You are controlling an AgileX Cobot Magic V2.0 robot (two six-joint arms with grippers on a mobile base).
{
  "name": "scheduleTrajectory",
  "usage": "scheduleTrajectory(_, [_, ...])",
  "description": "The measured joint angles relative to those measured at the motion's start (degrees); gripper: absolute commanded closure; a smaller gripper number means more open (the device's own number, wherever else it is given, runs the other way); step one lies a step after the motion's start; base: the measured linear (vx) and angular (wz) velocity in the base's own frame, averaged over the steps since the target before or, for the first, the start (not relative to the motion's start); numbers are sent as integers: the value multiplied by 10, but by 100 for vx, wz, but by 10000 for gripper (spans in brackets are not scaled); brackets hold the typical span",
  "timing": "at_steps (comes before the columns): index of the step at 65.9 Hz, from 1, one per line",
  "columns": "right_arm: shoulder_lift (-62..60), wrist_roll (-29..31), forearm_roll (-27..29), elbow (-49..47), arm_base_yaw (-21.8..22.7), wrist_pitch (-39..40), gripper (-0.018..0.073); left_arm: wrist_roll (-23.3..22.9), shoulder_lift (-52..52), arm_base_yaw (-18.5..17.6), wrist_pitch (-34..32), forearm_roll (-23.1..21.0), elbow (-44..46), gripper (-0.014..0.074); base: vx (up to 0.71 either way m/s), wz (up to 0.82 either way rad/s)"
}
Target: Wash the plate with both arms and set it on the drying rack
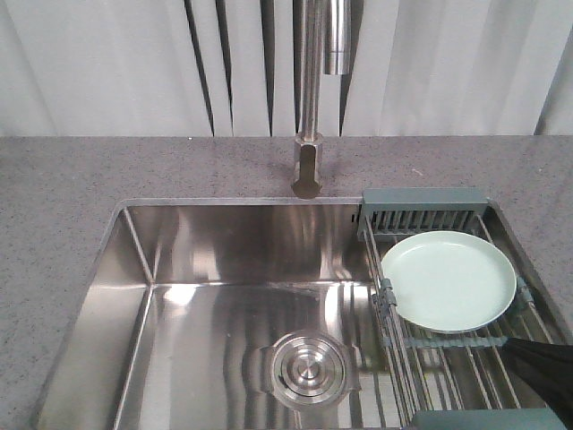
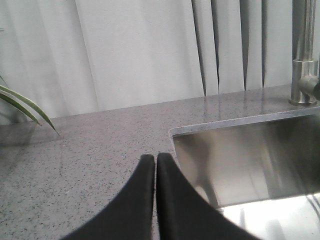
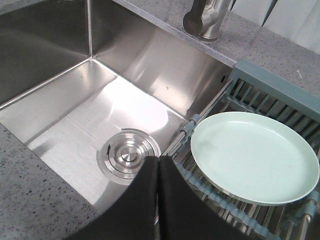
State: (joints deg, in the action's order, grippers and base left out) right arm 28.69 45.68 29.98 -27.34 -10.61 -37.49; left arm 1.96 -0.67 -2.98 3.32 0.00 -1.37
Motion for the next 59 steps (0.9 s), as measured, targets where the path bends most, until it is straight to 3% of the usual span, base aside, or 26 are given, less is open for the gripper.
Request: scheduleTrajectory(59, [0, 0, 0, 0, 0, 0, 566, -1, 0, 0, 1, 0, 0, 602, 0, 0])
